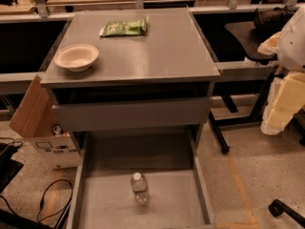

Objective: Pick water bottle from middle drawer and place on counter

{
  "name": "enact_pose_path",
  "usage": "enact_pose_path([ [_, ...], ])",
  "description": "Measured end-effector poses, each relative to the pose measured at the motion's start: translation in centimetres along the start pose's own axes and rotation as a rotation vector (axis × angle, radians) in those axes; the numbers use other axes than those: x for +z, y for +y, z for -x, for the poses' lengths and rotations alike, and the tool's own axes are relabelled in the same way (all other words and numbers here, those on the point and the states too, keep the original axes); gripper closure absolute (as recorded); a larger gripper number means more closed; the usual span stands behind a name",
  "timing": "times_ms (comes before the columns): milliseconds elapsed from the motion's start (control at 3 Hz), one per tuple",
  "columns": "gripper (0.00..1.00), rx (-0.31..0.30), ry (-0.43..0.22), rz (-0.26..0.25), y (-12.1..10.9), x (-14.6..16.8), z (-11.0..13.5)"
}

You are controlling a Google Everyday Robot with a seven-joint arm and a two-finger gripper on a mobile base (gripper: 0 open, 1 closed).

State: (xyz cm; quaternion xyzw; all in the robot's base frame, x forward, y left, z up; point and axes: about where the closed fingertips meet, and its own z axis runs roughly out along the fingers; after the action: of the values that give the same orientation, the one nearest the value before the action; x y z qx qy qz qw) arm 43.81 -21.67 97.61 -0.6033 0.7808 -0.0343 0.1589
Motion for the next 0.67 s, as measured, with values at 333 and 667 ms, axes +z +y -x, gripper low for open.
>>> enact_pose_path([
  [333,0.0,0.0,0.0,0.0,0.0,0.0,0.0],
  [667,0.0,0.04,-0.105,0.008,0.1,3.3,-0.9],
])
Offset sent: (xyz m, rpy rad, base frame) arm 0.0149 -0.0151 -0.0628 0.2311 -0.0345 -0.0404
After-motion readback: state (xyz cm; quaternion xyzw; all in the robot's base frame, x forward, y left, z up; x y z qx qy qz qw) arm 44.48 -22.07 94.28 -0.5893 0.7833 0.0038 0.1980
